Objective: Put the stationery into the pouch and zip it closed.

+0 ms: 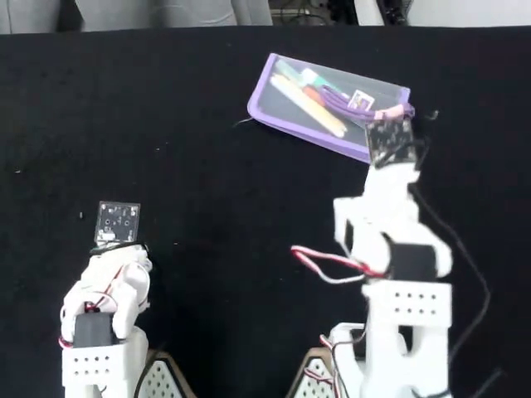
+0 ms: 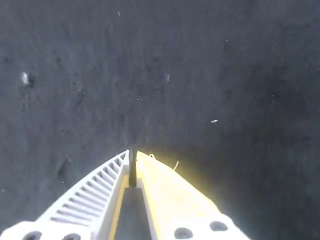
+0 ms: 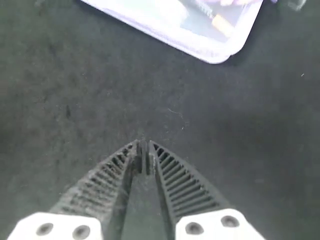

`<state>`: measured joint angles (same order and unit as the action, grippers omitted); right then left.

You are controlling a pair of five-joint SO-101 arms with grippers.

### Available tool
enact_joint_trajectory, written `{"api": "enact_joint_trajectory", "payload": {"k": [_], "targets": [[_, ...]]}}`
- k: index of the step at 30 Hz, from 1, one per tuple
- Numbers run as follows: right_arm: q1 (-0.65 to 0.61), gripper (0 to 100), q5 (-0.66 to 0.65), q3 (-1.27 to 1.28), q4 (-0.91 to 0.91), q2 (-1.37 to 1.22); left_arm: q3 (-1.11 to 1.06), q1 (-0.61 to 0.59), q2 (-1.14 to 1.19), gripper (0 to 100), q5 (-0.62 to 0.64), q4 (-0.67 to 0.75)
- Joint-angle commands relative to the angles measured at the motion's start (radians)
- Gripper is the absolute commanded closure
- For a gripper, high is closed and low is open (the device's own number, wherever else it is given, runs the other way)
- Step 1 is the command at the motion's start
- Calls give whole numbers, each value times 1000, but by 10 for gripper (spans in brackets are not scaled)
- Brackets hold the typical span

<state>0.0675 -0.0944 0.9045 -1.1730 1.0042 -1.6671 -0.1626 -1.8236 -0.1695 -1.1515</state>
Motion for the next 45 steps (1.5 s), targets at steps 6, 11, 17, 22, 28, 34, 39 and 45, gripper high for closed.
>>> {"api": "enact_joint_trajectory", "payload": {"k": [6,11,17,22,28,34,39,45], "targets": [[-12,987,-3,348,207,248,-31,-12,0,970,8,-9],[-12,986,-3,473,207,389,-31,-15,3,970,8,-11],[-12,984,-3,667,209,599,-31,-15,5,970,8,-11],[-3,986,-114,786,178,803,-31,-13,5,970,8,-11],[-12,983,-150,779,20,877,-31,-13,5,970,8,-11],[-12,983,-157,780,-6,860,-31,-13,5,970,8,-11],[-11,983,-158,780,-123,868,-31,-13,5,970,8,-11],[-6,985,-158,780,-120,868,-31,-13,5,970,8,-11]]}}
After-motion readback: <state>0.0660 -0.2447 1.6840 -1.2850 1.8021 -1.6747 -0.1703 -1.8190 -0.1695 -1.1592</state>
